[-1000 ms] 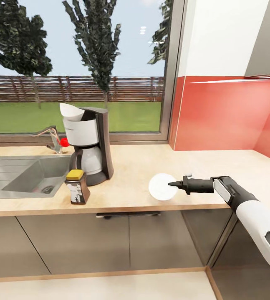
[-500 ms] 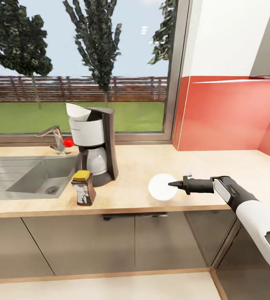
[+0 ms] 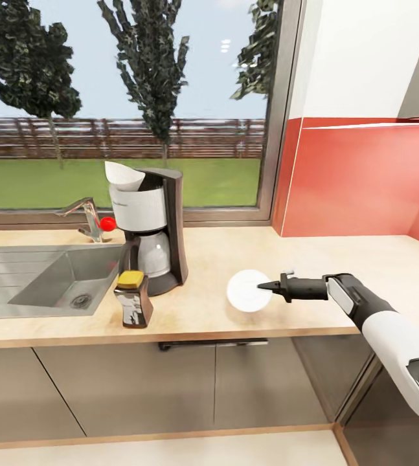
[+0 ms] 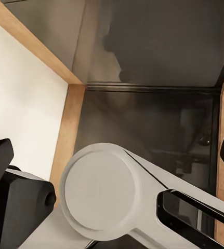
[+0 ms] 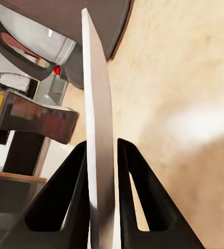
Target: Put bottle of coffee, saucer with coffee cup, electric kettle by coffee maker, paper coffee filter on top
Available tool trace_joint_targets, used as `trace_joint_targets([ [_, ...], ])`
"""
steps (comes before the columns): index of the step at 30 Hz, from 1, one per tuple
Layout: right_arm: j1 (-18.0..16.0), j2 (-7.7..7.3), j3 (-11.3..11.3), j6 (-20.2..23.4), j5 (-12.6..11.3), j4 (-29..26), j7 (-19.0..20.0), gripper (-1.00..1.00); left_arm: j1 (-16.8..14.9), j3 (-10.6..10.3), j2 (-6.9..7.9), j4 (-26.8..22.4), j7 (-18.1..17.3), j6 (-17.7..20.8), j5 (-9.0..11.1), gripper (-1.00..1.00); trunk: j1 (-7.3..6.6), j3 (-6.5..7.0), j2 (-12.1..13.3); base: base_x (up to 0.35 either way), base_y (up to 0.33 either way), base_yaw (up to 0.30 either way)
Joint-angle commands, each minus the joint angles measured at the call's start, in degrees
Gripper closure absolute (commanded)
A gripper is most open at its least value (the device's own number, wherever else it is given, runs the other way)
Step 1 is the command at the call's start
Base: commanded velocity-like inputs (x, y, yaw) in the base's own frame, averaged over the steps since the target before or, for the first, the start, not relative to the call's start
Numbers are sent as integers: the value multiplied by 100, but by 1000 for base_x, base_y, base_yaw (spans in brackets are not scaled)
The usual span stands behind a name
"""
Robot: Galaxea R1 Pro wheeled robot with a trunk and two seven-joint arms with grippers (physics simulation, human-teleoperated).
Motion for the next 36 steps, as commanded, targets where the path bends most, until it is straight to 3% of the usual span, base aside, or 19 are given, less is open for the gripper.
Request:
trace_joint_targets([
  [1,-6,16,26,33,-35,1,20,100,-2,45,-1,-2,-20,49,-45,-100,0,-6,-4,7,6,0],
  [10,-6,334,40,70,-35,3,9,100,-2,45,-3,-7,-20,46,-45,-100,0,-6,-4,2,1,0],
  [15,-6,353,44,84,-35,3,9,100,-2,45,-3,-3,-20,45,-45,-100,0,-6,-4,0,0,0],
  [19,-6,545,45,100,-28,3,-4,100,-2,45,-8,-6,-20,45,-45,-100,0,-6,-4,0,0,0],
  [25,-6,600,45,365,-18,-5,-11,100,-2,45,-19,-8,-20,45,-45,-100,0,-6,-4,0,0,0],
  [29,-7,725,41,398,-7,-5,-21,100,-2,45,-21,-6,-20,45,-45,-100,0,-6,-4,0,0,0],
  [30,-11,817,37,403,7,-5,-36,100,-2,45,-21,-5,-20,45,-45,-100,0,-6,-4,0,0,0],
  [34,-14,882,36,407,15,-5,-47,100,-2,45,-21,-3,-20,45,-45,-100,0,-6,-4,0,0,0],
  [36,-14,1004,36,409,14,-5,-58,100,-2,45,-21,-4,-18,45,-45,-100,0,-6,-4,0,0,0],
])
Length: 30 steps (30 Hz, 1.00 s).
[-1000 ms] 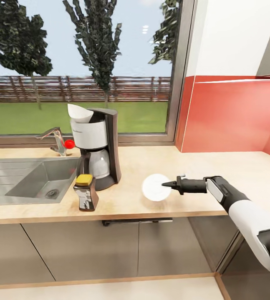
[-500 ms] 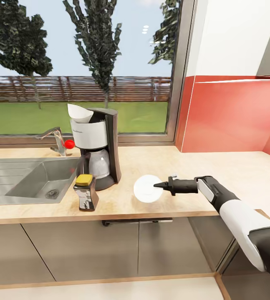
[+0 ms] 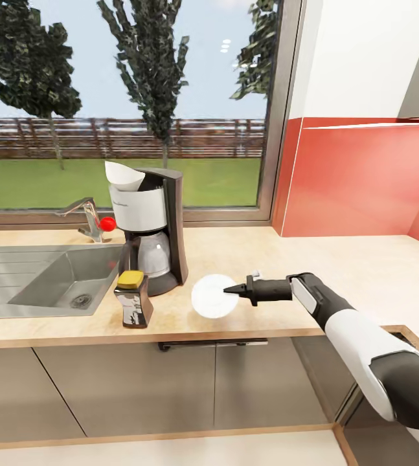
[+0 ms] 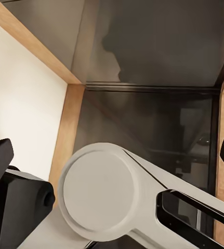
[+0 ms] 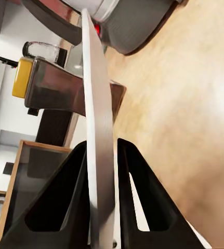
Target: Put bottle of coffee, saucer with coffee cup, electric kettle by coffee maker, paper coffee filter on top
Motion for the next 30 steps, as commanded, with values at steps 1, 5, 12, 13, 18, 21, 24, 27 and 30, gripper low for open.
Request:
trace_joint_targets([
  [1,-6,19,23,26,-23,0,27,100,-1,45,0,-2,-18,48,-45,-100,0,-6,-4,0,0,0],
  [5,-6,117,17,33,-26,13,21,100,-1,45,-1,-5,-21,48,-45,-100,0,-6,-4,0,0,0],
  [12,-14,455,-20,34,-45,40,-438,100,-1,45,-3,0,-22,48,-45,-100,0,-6,-4,0,0,0],
  [13,-26,488,-34,34,-51,54,-517,100,-1,45,-5,-2,-22,48,-45,-100,0,-6,-4,0,0,0],
  [18,-32,497,-44,27,-53,167,-558,100,-1,45,-8,1,-22,48,-45,-100,0,-6,-4,0,0,0],
  [21,-48,461,-52,26,-54,238,-563,100,-1,45,-8,0,-22,48,-45,-100,0,-6,-4,2,0,0],
  [24,-69,443,-54,25,-58,262,-565,100,-1,45,-8,0,-22,48,-45,-100,0,-6,-4,108,0,0],
  [27,-76,432,-60,25,-59,281,-565,100,-1,44,-8,-3,-22,48,-45,-100,0,-6,-4,93,0,0],
  [30,-90,428,-63,27,-80,307,-565,100,-1,45,-8,-2,-22,48,-45,-100,0,-6,-4,21,0,0],
])
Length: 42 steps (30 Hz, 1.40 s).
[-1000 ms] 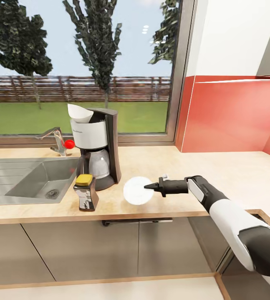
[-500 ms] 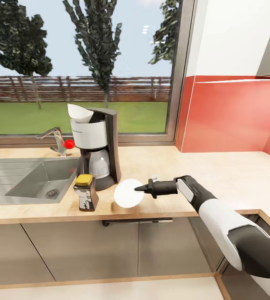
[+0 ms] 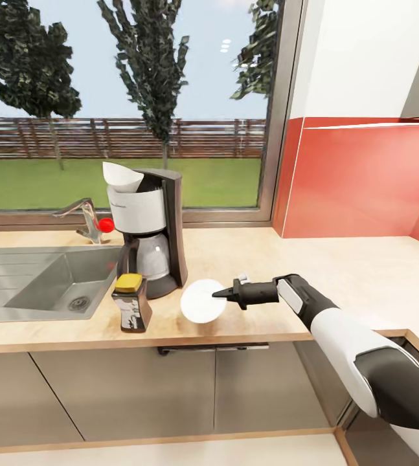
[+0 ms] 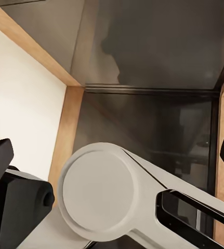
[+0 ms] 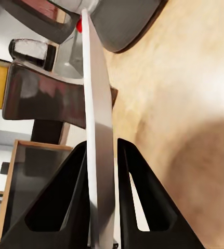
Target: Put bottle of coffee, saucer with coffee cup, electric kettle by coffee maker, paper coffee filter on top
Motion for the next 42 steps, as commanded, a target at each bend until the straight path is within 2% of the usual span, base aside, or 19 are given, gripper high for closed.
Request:
trace_joint_targets([
  [1,-7,-4,21,25,-35,5,31,100,-2,45,0,-1,-20,48,-45,-100,0,-6,-4,29,0,0],
  [9,-18,4,20,23,-71,384,23,100,-2,45,0,-3,-20,48,-45,-100,0,-6,-4,52,0,0],
  [34,-20,-4,13,23,-71,416,22,100,-2,51,8,-1,-18,48,-45,-100,0,-6,-4,46,0,0],
  [35,-19,-5,-42,23,-75,420,22,100,31,60,13,0,-15,48,-45,-100,0,-6,-4,0,0,0],
  [36,-19,-5,-248,23,-75,421,22,100,64,66,16,0,-13,48,-45,-100,0,-6,-4,0,0,0],
  [39,-18,-3,-1192,29,-66,417,-82,100,166,77,31,0,-12,48,-40,-100,0,-6,-4,0,0,0],
  [41,-18,-1,-1394,31,-68,415,-325,100,186,79,34,1,-11,48,-38,-100,0,-6,-4,0,0,0],
  [42,-18,0,-1420,31,-69,415,-379,100,189,79,34,1,-11,48,-37,-100,0,-6,-4,0,0,0],
])
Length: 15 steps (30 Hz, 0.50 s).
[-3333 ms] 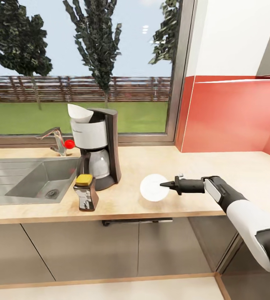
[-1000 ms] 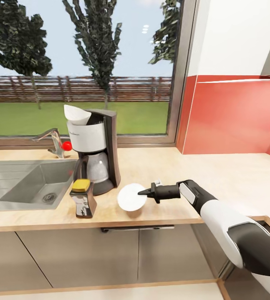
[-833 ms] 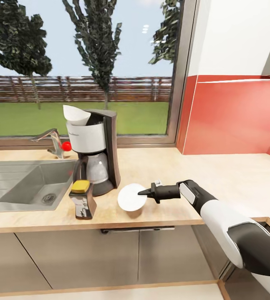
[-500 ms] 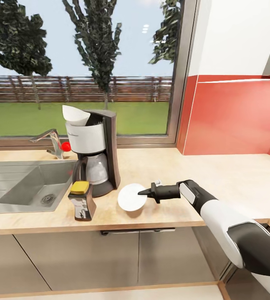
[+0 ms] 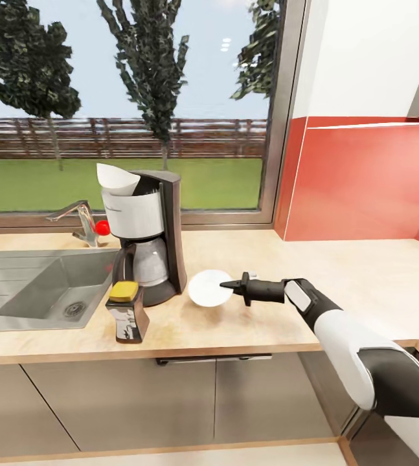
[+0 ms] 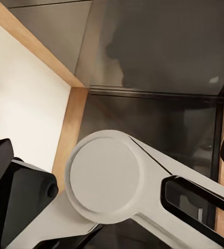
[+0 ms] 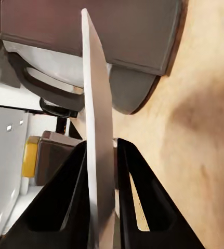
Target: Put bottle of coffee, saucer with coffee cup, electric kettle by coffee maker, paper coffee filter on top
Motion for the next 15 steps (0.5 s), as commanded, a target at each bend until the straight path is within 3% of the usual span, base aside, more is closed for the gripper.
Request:
trace_joint_targets([
  [1,-4,0,-27,25,-20,0,-46,100,7,46,0,-12,-16,48,-45,-100,0,-5,-3,0,0,0],
  [15,-4,286,-80,20,-25,-9,-192,100,15,46,1,-16,-18,48,-26,-100,0,-5,-3,0,0,0],
])
